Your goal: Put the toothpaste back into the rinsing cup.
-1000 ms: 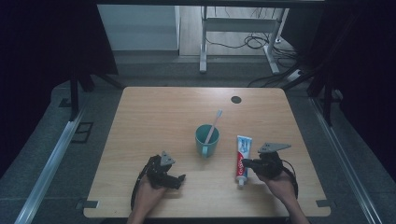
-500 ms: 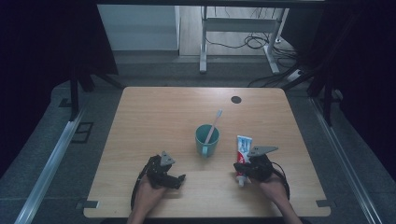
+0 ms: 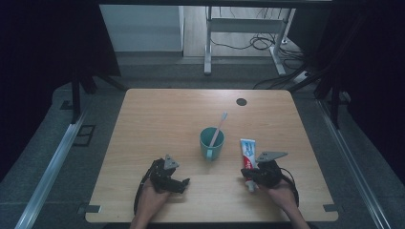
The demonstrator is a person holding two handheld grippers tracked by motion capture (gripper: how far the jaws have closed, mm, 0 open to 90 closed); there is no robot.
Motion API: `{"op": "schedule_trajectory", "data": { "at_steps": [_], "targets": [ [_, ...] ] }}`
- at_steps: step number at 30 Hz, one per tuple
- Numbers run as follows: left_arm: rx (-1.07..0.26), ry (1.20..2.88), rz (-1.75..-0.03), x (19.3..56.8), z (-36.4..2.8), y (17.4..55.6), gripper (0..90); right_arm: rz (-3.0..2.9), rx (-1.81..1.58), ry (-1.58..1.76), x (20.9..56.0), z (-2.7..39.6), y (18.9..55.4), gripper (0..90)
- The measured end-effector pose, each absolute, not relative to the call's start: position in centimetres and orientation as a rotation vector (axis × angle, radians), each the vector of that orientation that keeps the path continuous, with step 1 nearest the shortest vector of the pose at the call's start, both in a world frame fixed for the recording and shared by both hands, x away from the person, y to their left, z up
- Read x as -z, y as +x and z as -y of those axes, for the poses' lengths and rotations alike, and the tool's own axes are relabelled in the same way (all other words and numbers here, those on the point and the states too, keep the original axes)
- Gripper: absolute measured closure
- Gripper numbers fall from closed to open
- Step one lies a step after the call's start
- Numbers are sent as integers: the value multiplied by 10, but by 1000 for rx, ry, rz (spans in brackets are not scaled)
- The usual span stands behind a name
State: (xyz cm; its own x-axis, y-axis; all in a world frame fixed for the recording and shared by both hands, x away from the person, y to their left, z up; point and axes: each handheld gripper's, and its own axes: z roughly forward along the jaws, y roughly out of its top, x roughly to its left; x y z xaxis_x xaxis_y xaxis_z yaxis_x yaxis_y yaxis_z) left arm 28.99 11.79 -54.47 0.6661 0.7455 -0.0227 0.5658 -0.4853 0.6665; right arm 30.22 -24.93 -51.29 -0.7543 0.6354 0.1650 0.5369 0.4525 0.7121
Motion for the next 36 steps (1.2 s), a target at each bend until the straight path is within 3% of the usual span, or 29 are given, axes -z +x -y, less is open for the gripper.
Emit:
{"op": "schedule_trajectory", "data": {
  "at_steps": [21, 31, 36],
  "targets": [
    [-357, 2226, -1007, 545, -118, 290, 22, -2538, -1128, 1110, 517, 278, 297, 860],
    [-356, 2225, -1009, 545, -118, 290, 22, -2505, -1094, 1107, 502, 281, 296, 758],
    [-356, 2224, -1010, 545, -118, 290, 23, -2487, -1067, 1154, 495, 288, 299, 656]
  ]
}}
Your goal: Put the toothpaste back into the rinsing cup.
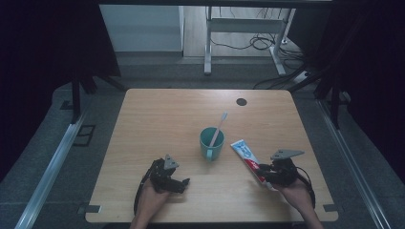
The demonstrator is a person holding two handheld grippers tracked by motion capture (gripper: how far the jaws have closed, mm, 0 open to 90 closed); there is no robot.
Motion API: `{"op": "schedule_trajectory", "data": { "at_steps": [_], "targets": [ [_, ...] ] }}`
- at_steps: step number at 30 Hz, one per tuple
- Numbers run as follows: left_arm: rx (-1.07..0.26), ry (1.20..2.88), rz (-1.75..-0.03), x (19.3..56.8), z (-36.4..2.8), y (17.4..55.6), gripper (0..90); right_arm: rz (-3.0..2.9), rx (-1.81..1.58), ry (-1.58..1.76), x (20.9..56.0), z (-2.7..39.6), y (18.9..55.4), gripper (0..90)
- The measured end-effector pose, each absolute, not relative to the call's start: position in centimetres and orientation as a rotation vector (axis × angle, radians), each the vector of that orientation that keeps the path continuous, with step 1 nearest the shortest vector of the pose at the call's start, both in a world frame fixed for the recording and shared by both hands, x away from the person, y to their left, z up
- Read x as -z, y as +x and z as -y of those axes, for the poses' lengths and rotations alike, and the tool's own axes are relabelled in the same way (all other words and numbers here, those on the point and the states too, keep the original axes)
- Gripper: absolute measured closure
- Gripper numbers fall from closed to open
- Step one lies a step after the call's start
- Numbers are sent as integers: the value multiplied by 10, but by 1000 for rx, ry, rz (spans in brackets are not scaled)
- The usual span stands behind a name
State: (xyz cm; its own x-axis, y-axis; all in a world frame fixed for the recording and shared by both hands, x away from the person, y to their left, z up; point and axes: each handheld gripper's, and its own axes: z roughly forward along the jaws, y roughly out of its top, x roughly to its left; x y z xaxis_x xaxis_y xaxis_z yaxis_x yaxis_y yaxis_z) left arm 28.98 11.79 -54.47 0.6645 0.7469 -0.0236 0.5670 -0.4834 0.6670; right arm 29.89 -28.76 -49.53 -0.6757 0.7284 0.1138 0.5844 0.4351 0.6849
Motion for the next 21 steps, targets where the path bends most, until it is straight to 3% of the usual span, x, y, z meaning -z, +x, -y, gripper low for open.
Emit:
{"op": "schedule_trajectory", "data": {
  "at_steps": [10, 21],
  "targets": [
    [-356, 2219, -1014, 545, -118, 290, 24, -2542, -936, 1231, 494, 287, 311, 498],
    [-357, 2223, -1012, 545, -118, 290, 23, -2614, -804, 1267, 490, 276, 327, 419]
  ]
}}
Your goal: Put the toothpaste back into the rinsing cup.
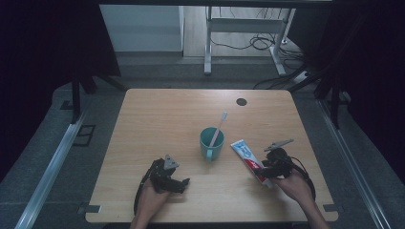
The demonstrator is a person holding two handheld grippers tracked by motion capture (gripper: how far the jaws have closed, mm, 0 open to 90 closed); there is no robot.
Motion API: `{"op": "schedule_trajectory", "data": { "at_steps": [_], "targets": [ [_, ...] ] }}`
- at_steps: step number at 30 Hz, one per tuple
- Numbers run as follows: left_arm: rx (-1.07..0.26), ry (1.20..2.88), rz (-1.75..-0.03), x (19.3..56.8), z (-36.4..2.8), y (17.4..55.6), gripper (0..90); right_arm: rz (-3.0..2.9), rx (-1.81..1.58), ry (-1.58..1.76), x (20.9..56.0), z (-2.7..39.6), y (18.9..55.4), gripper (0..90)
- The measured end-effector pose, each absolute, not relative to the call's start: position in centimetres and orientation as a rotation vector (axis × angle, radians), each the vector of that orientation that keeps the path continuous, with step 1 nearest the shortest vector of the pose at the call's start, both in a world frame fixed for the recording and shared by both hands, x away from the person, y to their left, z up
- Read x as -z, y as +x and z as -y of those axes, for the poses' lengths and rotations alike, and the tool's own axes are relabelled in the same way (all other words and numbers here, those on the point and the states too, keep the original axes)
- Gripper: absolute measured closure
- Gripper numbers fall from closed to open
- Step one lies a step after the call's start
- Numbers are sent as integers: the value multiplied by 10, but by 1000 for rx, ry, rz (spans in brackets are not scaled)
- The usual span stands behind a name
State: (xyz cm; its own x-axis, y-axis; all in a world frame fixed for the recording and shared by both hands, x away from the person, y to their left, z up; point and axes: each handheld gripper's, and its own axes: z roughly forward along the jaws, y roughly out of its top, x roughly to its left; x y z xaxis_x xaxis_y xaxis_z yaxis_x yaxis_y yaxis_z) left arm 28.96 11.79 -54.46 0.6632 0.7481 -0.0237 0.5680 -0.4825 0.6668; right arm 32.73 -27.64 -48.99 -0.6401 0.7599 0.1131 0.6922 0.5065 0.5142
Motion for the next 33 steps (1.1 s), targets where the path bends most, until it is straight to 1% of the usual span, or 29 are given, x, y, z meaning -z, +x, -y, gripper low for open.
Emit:
{"op": "schedule_trajectory", "data": {
  "at_steps": [10, 33],
  "targets": [
    [-356, 2223, -1013, 545, -118, 290, 24, -2696, -608, 1323, 491, 262, 347, 368],
    [-356, 2225, -1014, 544, -118, 290, 24, -2807, -306, 1370, 492, 235, 382, 359]
  ]
}}
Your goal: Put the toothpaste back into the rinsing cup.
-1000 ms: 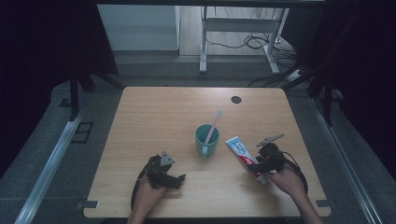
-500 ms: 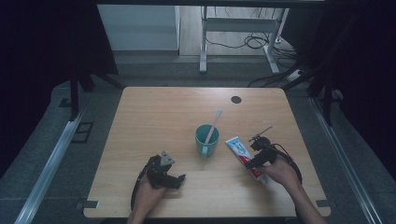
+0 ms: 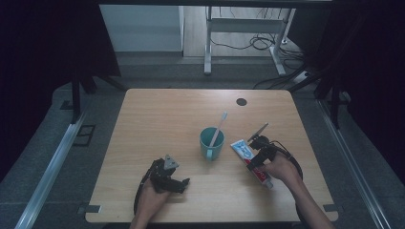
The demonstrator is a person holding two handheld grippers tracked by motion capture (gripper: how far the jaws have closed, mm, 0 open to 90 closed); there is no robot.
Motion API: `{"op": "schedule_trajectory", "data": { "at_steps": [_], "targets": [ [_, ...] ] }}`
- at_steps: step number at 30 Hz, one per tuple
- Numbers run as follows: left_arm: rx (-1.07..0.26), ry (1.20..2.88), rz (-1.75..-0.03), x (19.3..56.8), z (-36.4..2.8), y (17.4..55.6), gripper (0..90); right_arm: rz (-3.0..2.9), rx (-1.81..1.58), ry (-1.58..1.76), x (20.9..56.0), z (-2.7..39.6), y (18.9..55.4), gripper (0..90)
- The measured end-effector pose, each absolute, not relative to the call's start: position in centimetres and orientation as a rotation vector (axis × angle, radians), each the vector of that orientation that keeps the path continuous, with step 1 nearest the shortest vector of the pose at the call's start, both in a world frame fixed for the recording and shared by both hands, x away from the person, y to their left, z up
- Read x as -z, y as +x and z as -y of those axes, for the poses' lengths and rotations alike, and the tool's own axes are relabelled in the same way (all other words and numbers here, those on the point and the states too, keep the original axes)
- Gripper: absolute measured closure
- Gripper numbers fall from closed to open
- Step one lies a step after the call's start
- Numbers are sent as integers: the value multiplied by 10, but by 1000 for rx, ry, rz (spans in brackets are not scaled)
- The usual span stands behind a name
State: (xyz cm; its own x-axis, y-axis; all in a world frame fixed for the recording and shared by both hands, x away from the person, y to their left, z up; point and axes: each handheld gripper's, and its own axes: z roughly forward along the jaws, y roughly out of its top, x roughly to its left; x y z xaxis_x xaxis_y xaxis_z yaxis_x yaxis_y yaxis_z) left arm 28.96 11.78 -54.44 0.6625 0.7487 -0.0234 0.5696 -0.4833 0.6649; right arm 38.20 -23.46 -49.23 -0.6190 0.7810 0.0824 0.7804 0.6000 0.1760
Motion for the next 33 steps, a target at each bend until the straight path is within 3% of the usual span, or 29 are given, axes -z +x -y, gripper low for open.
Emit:
{"op": "schedule_trajectory", "data": {
  "at_steps": [17, 24, 33],
  "targets": [
    [-357, 2227, -1011, 544, -118, 290, 24, -2807, -168, 1451, 500, 223, 396, 493],
    [-358, 2227, -1011, 544, -118, 290, 24, -2817, -202, 1441, 494, 226, 397, 647],
    [-356, 2227, -1011, 544, -118, 290, 24, -2810, -232, 1422, 490, 232, 395, 703]
  ]
}}
